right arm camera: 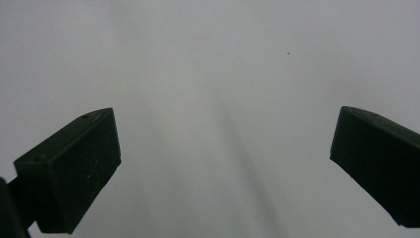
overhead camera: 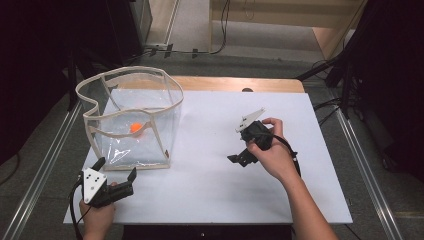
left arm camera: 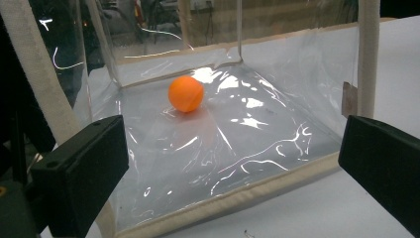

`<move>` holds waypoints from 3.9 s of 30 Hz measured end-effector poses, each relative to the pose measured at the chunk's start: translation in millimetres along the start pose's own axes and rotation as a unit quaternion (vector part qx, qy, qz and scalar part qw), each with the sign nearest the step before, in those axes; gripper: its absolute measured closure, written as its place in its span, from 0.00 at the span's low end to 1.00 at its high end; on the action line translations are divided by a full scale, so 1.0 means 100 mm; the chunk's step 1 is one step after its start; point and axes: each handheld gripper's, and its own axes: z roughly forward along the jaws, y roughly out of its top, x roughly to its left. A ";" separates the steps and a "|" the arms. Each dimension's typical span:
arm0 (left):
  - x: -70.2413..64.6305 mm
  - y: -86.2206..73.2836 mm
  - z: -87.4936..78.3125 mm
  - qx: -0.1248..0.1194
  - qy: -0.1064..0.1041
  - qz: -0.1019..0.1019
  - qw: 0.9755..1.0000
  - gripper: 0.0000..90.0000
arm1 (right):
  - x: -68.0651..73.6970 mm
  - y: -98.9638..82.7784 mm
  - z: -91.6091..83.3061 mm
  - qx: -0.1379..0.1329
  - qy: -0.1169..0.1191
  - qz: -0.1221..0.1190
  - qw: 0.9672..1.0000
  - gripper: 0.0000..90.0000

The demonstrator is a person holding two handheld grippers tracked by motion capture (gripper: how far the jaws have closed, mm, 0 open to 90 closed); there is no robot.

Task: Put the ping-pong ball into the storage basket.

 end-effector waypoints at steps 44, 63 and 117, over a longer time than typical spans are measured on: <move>-0.01 0.00 0.00 0.001 0.001 0.000 1.000 0.00 | -0.05 -0.87 -0.20 -0.066 -0.036 0.062 0.995 0.00; -0.01 0.00 0.00 0.001 0.001 0.001 1.000 0.00 | -0.06 -1.20 -0.32 -0.097 -0.051 0.081 0.991 0.00; -0.01 0.00 0.00 0.000 0.001 0.004 1.000 0.00 | -0.03 -1.90 -0.44 -0.150 -0.071 0.143 0.976 0.00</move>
